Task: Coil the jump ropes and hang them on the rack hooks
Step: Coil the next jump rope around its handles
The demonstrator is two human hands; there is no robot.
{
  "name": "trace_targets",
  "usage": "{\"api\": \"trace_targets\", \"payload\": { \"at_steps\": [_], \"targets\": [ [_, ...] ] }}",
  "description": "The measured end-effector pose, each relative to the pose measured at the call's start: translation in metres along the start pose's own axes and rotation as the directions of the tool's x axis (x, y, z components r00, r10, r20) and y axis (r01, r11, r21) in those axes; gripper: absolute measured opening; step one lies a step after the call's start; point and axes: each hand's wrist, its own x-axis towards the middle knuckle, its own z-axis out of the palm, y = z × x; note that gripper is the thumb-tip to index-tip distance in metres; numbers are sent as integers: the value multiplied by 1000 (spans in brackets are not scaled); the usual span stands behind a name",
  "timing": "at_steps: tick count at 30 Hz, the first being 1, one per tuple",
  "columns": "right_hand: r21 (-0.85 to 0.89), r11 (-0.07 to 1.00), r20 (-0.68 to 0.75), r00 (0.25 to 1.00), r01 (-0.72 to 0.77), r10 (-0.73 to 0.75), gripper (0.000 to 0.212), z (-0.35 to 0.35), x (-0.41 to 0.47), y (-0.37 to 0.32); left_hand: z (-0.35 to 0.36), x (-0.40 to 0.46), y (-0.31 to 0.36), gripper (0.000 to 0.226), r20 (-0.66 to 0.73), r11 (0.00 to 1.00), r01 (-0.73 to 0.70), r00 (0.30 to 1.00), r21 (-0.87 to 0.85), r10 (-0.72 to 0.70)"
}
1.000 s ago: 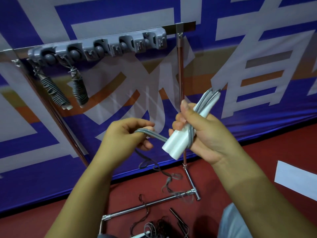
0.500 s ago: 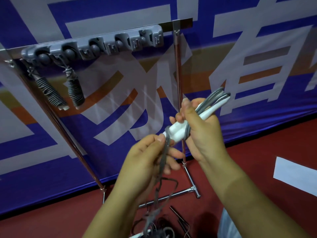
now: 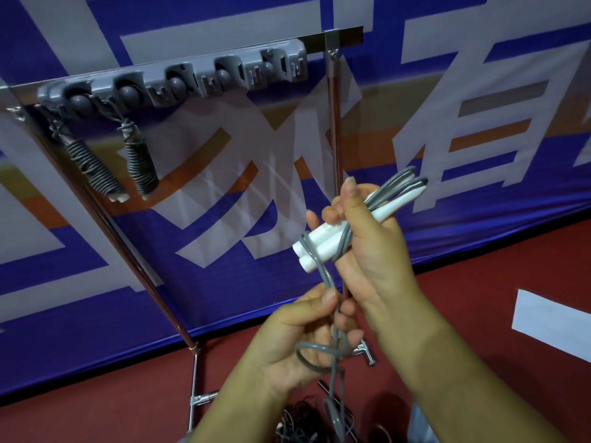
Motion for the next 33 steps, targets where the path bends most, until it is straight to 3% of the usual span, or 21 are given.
{"api": "trace_targets", "payload": {
  "at_steps": [2, 6, 8, 12, 15, 24, 30, 33],
  "targets": [
    [40, 999, 9, 1000, -27, 27, 29, 0, 1, 0, 3, -1, 2, 35, -28, 1000, 5, 1000, -24, -6],
    [115, 990, 40, 996, -80, 76, 20, 0, 0, -3, 0, 4, 6, 22, -204, 961, -100, 967, 258, 155],
    [124, 990, 45, 997, -66, 61, 18, 0, 1, -5, 5, 3, 7, 22, -201, 938, -149, 955, 313, 219],
    [178, 983, 85, 996, -43, 28, 18, 6, 1, -12, 0, 2, 10, 15, -61, 983, -107, 991, 147, 117],
    [177, 984, 82, 997, -8, -7, 18, 9, 6, -18, -7, 5, 11, 30, 114, 999, -40, 993, -1, 39],
    [229, 972, 36, 998, -58, 51, 19, 7, 12, -13, -3, 13, -9, 33, 178, 979, -150, 969, -138, 173],
    [196, 979, 48, 998, -51, 43, 18, 8, 10, -14, -4, 13, -11, 21, 110, 975, -221, 970, 18, 218],
    [155, 987, 69, 997, -36, 26, 18, 7, 6, -13, 1, 3, -3, 12, 62, 929, -247, 969, 277, 239]
  ]
}}
